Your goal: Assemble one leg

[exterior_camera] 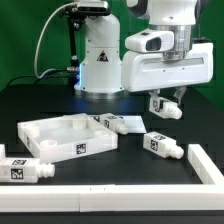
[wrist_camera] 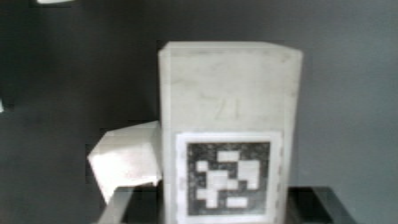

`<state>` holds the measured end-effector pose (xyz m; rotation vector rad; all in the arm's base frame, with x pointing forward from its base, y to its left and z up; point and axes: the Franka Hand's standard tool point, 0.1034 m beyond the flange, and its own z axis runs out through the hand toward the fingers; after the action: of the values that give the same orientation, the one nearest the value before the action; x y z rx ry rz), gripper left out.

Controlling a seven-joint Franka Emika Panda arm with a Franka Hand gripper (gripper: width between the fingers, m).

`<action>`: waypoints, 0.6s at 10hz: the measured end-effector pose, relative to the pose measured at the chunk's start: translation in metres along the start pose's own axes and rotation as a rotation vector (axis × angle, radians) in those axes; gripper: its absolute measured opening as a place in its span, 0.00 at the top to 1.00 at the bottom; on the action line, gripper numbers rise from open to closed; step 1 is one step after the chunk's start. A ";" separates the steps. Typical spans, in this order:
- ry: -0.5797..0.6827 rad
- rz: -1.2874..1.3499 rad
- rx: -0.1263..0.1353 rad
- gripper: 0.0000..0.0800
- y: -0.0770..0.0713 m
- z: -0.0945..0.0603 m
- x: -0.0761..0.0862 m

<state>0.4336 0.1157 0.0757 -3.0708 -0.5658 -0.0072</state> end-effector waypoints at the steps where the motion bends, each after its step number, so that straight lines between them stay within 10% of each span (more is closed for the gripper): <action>1: 0.000 0.000 0.000 0.64 0.000 0.000 0.000; 6: 0.028 -0.073 0.011 0.64 -0.016 0.039 -0.022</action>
Offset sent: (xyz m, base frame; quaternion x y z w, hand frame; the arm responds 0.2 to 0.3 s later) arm -0.0274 0.0035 -0.0265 -0.0626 0.0490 -0.1130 0.9904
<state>0.4071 0.1232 0.0366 -3.0323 -0.6736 -0.0475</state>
